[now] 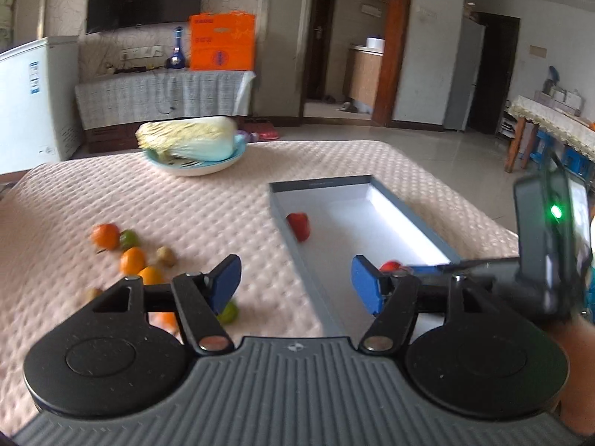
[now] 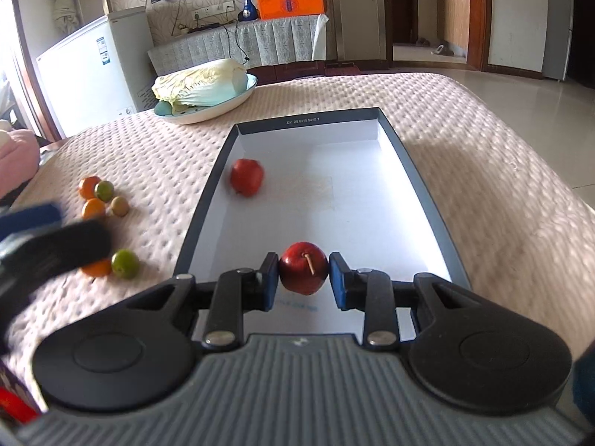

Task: Organize fruits
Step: 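Lower the red apple into the box and open the right gripper, then move the right gripper to the green lime and grasp it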

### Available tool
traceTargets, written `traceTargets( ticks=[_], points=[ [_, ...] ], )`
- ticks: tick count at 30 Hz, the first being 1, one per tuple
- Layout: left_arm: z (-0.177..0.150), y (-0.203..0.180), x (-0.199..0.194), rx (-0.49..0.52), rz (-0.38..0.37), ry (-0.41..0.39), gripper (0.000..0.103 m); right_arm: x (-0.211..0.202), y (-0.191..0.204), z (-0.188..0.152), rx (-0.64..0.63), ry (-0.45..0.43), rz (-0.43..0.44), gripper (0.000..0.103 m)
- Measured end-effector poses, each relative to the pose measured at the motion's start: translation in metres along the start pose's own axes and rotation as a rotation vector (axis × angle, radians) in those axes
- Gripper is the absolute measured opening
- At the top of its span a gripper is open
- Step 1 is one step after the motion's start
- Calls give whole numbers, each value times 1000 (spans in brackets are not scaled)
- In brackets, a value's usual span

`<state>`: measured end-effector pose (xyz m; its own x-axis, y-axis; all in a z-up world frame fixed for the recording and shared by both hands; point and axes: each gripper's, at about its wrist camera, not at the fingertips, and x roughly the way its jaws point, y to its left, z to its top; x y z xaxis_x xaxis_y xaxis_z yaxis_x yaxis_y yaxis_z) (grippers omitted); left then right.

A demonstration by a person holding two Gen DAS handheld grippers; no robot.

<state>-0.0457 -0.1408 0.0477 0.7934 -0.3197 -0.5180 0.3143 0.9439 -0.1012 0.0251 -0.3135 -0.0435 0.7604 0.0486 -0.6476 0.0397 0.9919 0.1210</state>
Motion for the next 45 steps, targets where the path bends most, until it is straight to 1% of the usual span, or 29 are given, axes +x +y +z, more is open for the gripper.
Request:
traceTargets(
  ticks=[4,6,8,9,12,17,21,24,36,40,45],
  points=[
    [-8,26,-3,-73,40,31,75,13,1,3,34,21,-25,34],
    [-9,36,0,-76,73,34,75,13,2,4,58,20,-22,34],
    [-9,47,2,-85,105,41,75,9,8,5,52,0,-26,44],
    [-9,52,3,-98,113,43,75,7,12,6,37,-13,-37,52],
    [-8,67,2,-129,130,39,75,3,17,6,3,-44,-65,52],
    [-8,84,0,-142,165,35,75,-17,18,10,45,-126,-52,52],
    [-9,95,-1,-153,188,36,75,-32,26,10,53,-190,-15,52],
    [-10,103,-1,-160,203,33,75,-34,39,9,33,-203,18,52],
    [-13,132,-8,-193,244,22,75,-32,99,-1,-120,-203,123,53],
    [-16,143,-10,-205,263,18,75,-30,117,-5,-159,-200,171,53],
    [-20,164,-13,-219,308,20,75,-20,135,-9,-174,-153,221,53]
  ],
)
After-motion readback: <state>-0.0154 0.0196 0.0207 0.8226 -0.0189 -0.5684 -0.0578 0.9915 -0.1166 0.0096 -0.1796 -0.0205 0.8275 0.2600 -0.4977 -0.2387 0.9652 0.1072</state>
